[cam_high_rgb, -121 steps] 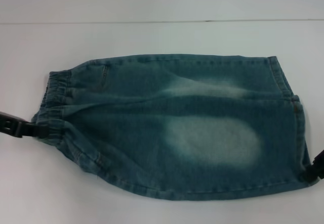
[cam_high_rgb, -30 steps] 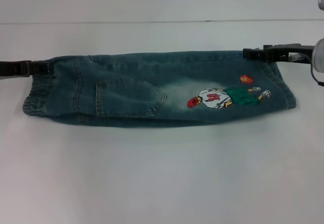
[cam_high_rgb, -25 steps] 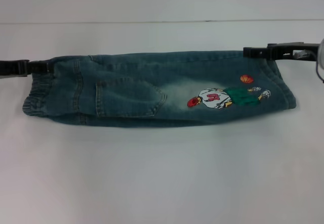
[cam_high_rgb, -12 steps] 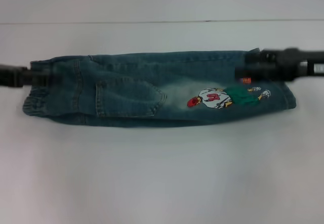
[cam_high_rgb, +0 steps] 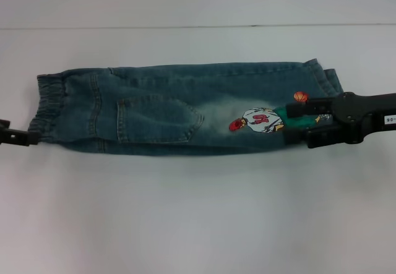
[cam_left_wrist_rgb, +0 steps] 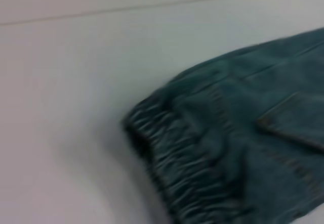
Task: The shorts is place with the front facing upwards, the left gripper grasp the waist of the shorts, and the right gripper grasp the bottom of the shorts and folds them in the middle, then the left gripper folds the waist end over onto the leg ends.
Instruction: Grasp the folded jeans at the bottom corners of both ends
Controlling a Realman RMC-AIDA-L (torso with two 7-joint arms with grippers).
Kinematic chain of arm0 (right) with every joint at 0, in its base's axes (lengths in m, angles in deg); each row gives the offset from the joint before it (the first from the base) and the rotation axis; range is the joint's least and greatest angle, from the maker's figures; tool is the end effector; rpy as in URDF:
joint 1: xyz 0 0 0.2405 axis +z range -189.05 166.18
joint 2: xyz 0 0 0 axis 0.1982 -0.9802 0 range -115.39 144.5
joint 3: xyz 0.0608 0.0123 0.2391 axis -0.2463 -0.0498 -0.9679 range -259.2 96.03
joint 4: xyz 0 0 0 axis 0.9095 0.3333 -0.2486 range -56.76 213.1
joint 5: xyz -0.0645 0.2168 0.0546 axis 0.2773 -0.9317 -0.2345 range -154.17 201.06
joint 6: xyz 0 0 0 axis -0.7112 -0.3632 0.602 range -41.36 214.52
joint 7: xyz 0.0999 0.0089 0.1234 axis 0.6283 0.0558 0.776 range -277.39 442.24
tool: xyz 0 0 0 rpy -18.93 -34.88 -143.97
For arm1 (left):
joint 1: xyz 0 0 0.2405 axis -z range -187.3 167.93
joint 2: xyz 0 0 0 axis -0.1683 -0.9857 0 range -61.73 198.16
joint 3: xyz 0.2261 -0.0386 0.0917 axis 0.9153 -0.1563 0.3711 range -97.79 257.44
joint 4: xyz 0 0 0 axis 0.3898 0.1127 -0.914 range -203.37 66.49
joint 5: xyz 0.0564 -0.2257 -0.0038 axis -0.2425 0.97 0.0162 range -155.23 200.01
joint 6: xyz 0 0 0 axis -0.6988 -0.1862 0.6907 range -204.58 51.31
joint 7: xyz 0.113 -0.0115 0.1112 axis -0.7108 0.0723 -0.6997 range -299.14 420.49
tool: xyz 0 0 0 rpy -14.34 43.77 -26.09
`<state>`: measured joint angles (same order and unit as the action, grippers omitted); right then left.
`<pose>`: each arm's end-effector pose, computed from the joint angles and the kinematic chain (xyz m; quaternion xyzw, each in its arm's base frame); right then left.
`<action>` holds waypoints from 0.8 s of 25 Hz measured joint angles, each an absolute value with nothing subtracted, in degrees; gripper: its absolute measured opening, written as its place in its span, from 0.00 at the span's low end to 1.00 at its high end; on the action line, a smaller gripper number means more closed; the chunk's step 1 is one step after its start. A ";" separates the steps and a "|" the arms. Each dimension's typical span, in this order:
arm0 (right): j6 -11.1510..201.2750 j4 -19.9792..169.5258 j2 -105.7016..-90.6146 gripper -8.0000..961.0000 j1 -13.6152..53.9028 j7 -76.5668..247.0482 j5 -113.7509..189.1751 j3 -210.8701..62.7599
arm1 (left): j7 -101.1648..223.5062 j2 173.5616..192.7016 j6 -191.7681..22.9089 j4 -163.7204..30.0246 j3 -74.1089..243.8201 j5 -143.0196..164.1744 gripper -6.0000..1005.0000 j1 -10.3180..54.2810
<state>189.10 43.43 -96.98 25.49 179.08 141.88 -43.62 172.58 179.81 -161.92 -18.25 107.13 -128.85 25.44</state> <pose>0.2396 0.3548 0.0348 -0.9291 0.2892 0.2305 0.0018 -0.3394 0.3776 0.1024 -0.8641 -0.4403 0.0130 0.2436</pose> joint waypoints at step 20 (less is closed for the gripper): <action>187.52 44.05 -98.12 0.93 25.19 178.55 141.83 -42.38 | 173.34 182.45 -149.78 -24.71 115.73 -132.76 0.69 29.20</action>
